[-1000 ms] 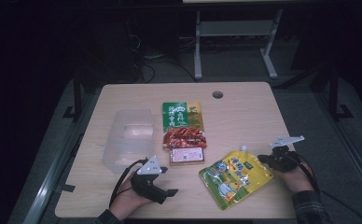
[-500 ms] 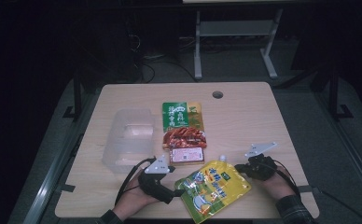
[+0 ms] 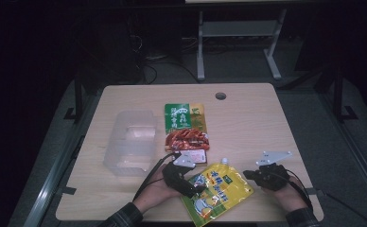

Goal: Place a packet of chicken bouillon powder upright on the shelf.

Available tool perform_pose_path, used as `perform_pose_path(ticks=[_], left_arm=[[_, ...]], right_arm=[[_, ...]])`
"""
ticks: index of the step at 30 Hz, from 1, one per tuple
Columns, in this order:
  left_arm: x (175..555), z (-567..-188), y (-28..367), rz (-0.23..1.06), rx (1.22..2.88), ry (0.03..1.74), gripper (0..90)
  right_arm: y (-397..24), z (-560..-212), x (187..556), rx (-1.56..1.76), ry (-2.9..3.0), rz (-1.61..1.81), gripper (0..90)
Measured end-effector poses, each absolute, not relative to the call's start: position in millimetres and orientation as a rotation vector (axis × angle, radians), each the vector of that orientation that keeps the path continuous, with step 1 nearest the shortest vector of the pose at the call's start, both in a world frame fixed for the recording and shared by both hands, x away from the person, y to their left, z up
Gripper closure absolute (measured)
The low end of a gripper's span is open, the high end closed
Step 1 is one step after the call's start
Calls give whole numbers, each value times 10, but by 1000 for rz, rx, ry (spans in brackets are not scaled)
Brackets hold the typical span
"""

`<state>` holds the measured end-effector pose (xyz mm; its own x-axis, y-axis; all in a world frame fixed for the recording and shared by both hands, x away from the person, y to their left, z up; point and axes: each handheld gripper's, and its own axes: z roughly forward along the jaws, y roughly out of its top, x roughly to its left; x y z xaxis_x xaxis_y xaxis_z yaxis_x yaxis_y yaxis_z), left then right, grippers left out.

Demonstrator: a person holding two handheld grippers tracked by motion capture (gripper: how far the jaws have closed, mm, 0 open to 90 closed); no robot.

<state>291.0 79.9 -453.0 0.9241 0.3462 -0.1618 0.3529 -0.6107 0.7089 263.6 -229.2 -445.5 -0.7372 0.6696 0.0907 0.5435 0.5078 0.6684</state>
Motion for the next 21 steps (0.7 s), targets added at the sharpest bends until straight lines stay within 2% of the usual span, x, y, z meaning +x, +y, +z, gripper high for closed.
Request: perform_pose_path(ticks=[6,12,21], left_arm=[[2975,-4625,613,-19,2336,499,149],[2996,-4663,544,-42,2325,511,190],[2987,-4648,537,-52,2327,516,305]], right_arm=[[-2326,-4431,2428,1046,2560,1046,897],[-2332,-4421,2275,1030,2564,1070,900],[-2278,-4541,2269,1024,2635,1051,900]])
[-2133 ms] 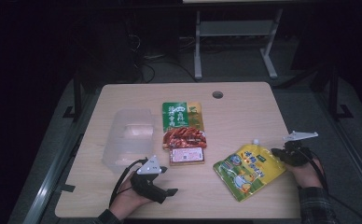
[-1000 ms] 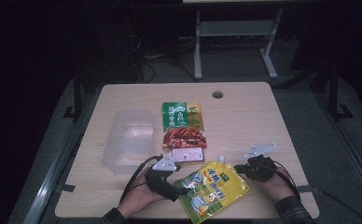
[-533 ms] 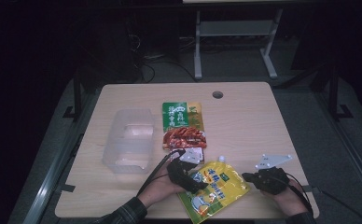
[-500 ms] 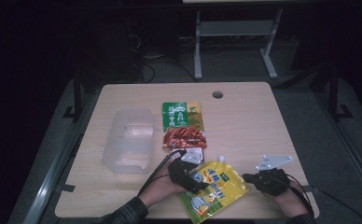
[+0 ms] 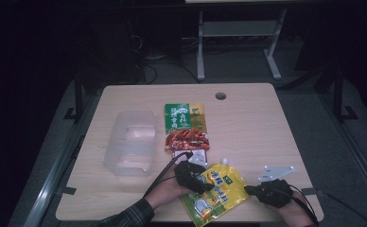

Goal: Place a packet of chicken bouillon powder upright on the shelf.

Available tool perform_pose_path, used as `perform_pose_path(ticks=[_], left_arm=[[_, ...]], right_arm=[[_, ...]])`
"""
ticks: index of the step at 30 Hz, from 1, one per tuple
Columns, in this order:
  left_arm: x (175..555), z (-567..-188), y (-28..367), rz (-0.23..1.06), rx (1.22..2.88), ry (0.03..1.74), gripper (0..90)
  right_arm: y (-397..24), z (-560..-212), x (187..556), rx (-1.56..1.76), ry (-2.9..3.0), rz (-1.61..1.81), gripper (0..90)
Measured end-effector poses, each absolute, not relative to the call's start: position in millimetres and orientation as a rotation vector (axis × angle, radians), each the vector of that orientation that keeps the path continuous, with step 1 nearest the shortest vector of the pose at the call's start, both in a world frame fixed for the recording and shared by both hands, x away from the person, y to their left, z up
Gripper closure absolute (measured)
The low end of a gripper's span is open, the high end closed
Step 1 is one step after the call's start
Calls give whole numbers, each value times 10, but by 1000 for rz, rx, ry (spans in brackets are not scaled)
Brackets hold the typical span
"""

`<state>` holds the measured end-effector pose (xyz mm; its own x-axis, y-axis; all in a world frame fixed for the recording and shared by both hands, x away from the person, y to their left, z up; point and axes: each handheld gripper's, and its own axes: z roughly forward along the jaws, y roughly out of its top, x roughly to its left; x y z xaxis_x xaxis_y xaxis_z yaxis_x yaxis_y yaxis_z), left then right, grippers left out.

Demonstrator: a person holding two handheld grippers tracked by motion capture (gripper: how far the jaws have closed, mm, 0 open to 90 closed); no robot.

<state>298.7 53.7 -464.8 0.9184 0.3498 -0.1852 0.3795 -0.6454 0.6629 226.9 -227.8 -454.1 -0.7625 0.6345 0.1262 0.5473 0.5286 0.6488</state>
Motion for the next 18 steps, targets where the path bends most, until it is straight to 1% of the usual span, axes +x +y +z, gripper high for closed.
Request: perform_pose_path(ticks=[4,7,12,16,18], left_arm=[[3012,-4635,550,-52,2343,495,410],[3015,-4632,547,-57,2334,514,491],[3054,-4627,546,-64,2344,518,687],[3081,-4613,531,-73,2360,501,790],[3080,-4608,529,-76,2358,501,821]], right_arm=[[-2225,-4586,2274,1019,2669,1019,900],[-2216,-4602,2280,1017,2677,1007,900],[-2205,-4608,2281,1000,2680,997,900],[-2205,-4608,2283,984,2686,987,900],[-2207,-4610,2289,979,2686,991,900]])
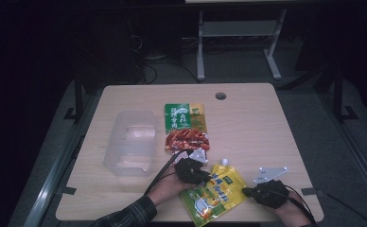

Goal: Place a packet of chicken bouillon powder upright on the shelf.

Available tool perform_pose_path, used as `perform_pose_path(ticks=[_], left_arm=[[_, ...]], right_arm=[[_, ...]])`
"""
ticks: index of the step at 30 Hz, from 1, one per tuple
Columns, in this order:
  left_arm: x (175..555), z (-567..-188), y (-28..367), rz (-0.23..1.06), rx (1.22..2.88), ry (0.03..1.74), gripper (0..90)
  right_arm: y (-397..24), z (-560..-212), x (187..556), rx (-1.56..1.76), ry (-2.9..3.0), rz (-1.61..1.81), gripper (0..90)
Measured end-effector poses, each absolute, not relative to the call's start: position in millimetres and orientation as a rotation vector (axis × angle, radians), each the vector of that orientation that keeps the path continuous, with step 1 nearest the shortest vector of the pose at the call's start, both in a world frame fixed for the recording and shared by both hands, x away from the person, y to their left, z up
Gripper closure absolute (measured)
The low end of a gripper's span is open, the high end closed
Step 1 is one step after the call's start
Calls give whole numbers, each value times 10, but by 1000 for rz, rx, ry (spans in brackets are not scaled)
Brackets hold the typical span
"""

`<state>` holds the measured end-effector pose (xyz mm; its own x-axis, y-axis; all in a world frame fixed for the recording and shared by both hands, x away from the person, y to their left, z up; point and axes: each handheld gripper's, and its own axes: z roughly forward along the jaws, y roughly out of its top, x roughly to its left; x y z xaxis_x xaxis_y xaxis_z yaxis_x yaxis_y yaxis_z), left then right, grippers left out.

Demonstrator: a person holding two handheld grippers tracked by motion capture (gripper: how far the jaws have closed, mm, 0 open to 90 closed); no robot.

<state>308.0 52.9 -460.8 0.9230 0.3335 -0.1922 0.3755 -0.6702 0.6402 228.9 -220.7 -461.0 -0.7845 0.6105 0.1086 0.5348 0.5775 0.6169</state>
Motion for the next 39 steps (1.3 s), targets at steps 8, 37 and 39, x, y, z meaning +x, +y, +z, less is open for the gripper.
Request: perform_pose_path(ticks=[8,37,39], left_arm=[[3087,-4532,580,-93,2282,528,868],[3147,-3795,1146,53,1920,607,883],[3151,-3770,1164,51,1906,602,883]], right_arm=[[-2207,-4588,2297,976,2687,968,900],[-2129,-4374,2503,1105,2477,1435,364],[-2086,-4361,2550,1099,2461,1476,362]])
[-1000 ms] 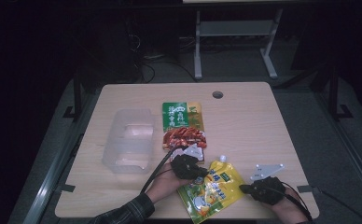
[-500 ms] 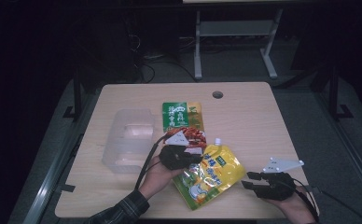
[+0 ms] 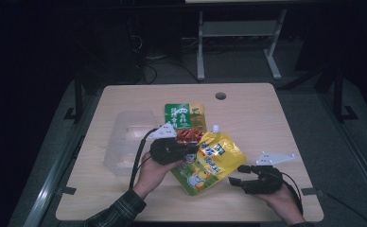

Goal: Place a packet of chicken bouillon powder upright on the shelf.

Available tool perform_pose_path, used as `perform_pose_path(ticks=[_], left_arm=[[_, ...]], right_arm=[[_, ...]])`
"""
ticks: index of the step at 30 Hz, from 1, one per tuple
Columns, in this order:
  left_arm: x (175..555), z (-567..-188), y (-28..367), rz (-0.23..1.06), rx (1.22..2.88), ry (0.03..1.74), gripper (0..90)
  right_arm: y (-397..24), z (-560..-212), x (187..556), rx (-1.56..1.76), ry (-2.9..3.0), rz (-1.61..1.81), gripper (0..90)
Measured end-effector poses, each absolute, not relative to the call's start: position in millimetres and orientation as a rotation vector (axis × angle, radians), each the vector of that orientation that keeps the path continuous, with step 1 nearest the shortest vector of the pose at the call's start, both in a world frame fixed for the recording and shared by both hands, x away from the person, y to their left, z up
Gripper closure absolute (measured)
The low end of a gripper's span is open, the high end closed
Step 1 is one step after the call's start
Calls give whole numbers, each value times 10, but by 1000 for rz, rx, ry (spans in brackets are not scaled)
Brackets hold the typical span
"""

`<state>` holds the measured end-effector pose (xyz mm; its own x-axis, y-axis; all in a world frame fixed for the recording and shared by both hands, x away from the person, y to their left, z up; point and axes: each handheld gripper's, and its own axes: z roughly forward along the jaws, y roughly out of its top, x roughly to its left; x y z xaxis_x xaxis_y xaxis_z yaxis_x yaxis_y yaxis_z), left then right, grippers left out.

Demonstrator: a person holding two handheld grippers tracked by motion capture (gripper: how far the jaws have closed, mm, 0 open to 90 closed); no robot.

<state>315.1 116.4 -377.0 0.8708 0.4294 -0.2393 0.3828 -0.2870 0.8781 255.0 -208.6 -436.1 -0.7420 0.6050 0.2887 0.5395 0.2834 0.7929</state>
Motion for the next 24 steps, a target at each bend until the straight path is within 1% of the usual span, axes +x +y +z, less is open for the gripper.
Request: perform_pose_path(ticks=[8,10,11,12,13,14,15,16,17,18,19,20,21,22,23,24], left_arm=[[3147,-3702,1231,67,1857,615,883],[3148,-3692,1247,70,1850,617,883],[3151,-3686,1264,72,1850,620,883],[3151,-3686,1264,72,1850,620,883],[3152,-3681,1278,77,1843,623,883],[3152,-3681,1278,77,1843,623,883],[3154,-3677,1292,87,1837,624,883],[3154,-3677,1292,87,1837,624,882],[3157,-3672,1304,89,1828,631,882],[3158,-3669,1316,89,1822,636,882],[3167,-3665,1339,100,1817,640,882],[3167,-3665,1339,100,1817,640,882],[3171,-3665,1349,102,1815,639,882],[3170,-3668,1354,99,1807,644,882],[3169,-3669,1364,99,1804,646,882],[3169,-3669,1364,99,1804,646,882]], right_arm=[[-1881,-4337,2701,1046,2417,1619,367],[-1824,-4338,2730,1025,2408,1652,380],[-1763,-4343,2748,1004,2394,1661,418],[-1763,-4343,2748,1004,2394,1661,418],[-1712,-4354,2774,993,2396,1691,450],[-1712,-4354,2774,993,2396,1691,450],[-1671,-4369,2801,990,2405,1727,502],[-1671,-4369,2801,990,2405,1727,502],[-1638,-4382,2831,994,2413,1762,570],[-1638,-4382,2831,994,2413,1762,570],[-1623,-4380,2849,995,2408,1798,654],[-1623,-4380,2849,995,2408,1798,654],[-1617,-4362,2854,979,2395,1817,753],[-1617,-4362,2854,979,2395,1817,753],[-1624,-4337,2847,958,2376,1839,800],[-1624,-4337,2847,958,2376,1839,800]])
